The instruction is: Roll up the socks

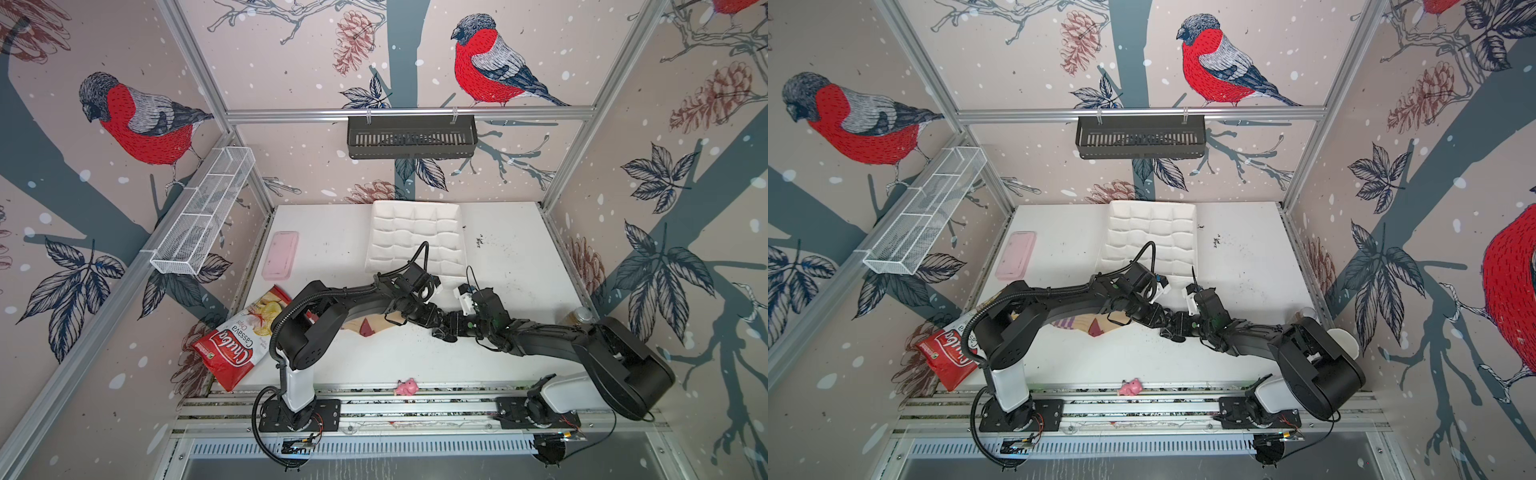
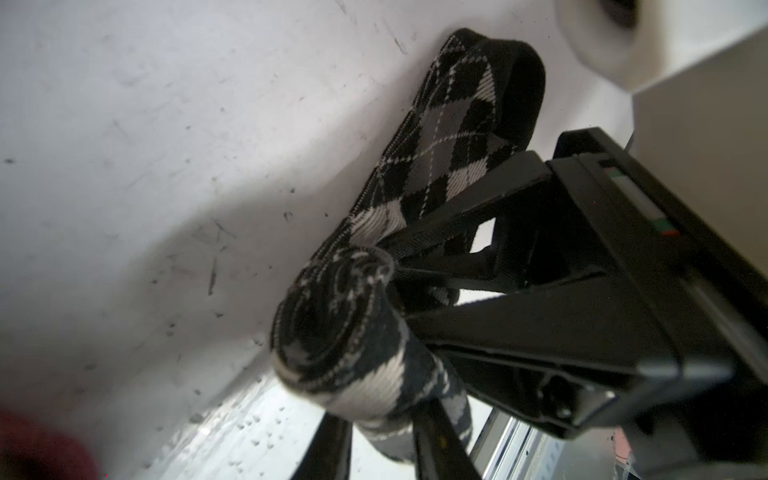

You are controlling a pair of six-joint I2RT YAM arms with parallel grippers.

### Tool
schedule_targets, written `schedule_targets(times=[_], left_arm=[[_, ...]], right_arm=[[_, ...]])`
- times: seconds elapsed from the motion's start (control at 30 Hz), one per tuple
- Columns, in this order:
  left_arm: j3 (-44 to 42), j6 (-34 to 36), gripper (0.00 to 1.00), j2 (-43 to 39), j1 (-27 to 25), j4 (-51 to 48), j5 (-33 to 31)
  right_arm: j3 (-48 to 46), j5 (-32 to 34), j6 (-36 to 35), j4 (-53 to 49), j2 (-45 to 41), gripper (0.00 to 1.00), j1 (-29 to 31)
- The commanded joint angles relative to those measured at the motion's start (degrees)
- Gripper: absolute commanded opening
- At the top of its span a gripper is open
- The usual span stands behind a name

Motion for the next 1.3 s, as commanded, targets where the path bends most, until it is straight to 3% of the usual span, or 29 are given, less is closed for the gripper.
schedule_targets(times=[0.0, 0.23, 0.43, 0.57, 0.67, 1.0, 1.27], left_arm=[[0.49, 0.92, 0.25, 1.36, -2.51, 4.86, 1.17], [-0.45, 0.99, 0.24, -0.26, -2.43, 4.05, 0.01], [-3.37, -0.62, 0.19, -0.96, -1.19, 8.45, 1.54], [-4.61, -1.88, 0.06, -1.48, -1.12, 12.07, 2.55], [-5.22, -2.56, 0.0, -1.81, -0.88, 13.26, 2.57], [-6.93, -1.65, 0.0, -4.27, 0.73, 10.21, 1.56], [-7.25, 0.04, 0.0, -4.63, 1.35, 6.59, 1.25]], right_arm=[[-0.06, -5.04, 1.44, -6.57, 1.72, 0.3, 0.76], [-0.85, -7.43, 4.1, -3.58, 1.8, 0.15, 1.0], [0.24, -7.03, 3.4, -6.04, 0.58, 0.13, 1.24], [0.25, -7.15, 3.63, -5.93, 0.65, 0.12, 1.27], [0.42, -7.02, 3.54, -6.47, 0.64, 0.13, 1.28], [2.02, -5.16, 0.77, -11.57, -2.58, 0.19, 0.15], [3.77, -3.39, -3.37, -19.08, -9.92, 0.24, -4.38]])
